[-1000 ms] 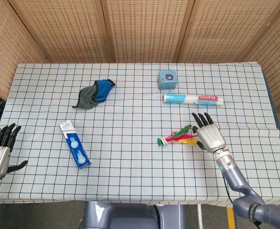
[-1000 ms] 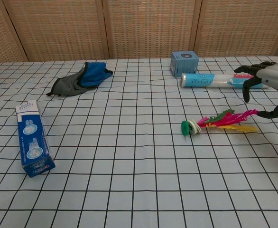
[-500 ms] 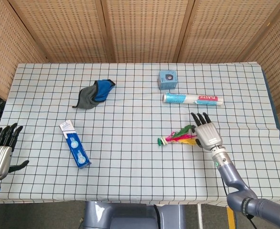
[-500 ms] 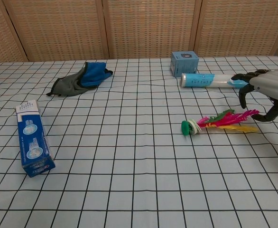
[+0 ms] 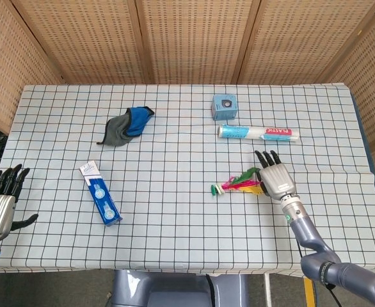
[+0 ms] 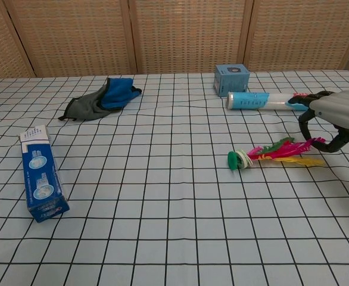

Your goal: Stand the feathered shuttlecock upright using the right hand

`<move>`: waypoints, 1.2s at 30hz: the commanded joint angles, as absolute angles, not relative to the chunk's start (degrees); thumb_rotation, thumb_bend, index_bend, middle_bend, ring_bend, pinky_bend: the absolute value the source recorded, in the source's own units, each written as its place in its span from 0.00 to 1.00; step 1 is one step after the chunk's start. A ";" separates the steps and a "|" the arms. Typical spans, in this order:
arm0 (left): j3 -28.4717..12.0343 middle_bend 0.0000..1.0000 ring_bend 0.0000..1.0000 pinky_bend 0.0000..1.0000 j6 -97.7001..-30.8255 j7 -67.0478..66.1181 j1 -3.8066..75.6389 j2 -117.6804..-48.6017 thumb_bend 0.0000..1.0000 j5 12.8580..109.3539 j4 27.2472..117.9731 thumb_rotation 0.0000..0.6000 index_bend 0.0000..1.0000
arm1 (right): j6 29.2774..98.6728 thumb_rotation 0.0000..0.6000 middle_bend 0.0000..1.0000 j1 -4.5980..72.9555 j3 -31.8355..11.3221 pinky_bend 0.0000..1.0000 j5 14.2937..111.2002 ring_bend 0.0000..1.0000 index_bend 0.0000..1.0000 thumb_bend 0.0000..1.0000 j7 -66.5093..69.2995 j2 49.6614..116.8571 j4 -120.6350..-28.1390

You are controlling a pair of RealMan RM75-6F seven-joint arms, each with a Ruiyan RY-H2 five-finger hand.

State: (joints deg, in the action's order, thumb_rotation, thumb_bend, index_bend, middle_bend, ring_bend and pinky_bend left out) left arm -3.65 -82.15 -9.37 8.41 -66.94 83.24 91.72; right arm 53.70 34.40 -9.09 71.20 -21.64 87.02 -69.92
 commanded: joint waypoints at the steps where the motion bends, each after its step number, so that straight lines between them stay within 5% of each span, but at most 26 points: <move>1: -3.62 0.00 0.00 0.00 -82.13 -9.38 8.41 -66.95 0.00 83.21 91.74 1.00 0.00 | 53.76 1.00 0.00 34.55 -9.09 0.00 70.86 0.00 0.60 0.62 -21.71 87.36 -69.55; 9: -3.59 0.00 0.00 0.00 -82.29 -9.28 8.36 -66.91 0.00 83.21 91.78 1.00 0.00 | 54.79 1.00 0.01 34.58 -8.94 0.00 70.98 0.00 0.77 0.69 -21.23 87.95 -68.85; 36: -3.34 0.00 0.00 0.00 -82.69 -6.88 8.12 -65.50 0.00 83.81 92.65 1.00 0.00 | 67.01 1.00 0.09 36.72 -9.16 0.00 85.77 0.00 0.77 0.67 -33.80 75.28 -81.39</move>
State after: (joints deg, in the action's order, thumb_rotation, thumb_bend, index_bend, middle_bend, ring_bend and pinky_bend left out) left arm -3.33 -82.70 -6.88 8.12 -65.51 83.81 92.65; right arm 66.93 36.55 -9.26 85.52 -33.50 75.41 -81.59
